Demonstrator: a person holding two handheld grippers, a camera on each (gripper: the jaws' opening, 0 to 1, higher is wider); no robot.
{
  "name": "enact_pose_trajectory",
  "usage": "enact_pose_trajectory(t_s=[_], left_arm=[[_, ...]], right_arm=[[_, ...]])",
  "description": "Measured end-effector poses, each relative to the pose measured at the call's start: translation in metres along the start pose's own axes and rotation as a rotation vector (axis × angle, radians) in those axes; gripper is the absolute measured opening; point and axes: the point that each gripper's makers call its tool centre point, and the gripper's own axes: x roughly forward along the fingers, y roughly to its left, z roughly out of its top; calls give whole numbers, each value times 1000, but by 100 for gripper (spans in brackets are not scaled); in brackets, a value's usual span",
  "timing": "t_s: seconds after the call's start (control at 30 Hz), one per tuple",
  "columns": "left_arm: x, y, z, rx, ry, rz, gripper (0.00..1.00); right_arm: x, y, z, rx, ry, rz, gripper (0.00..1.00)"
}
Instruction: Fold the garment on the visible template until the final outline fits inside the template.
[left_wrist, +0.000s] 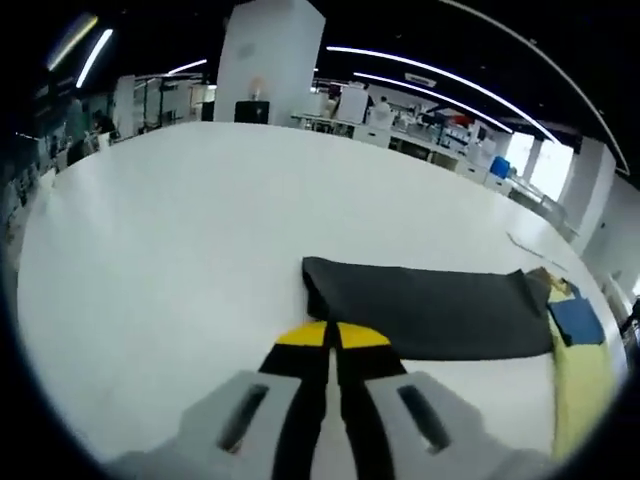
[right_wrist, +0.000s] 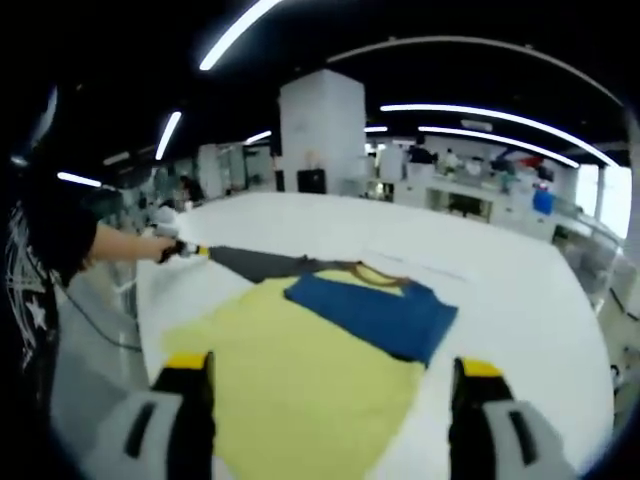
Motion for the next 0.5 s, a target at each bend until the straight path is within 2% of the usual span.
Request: enact_pose_trajectory(t_s=[0.13, 0.27, 0.5], left_arm=[[-5, -12, 7, -22, -19, -28, 0], [-5, -22, 13, -5, -20, -55, 0], [-8, -47, 33, -46, -56, -113, 0]], right_arm=[[2, 4, -1, -3, 1, 9, 99], [3, 6, -1, -8, -3, 21, 99], [2, 11, -1, -19, -21, 31, 99]])
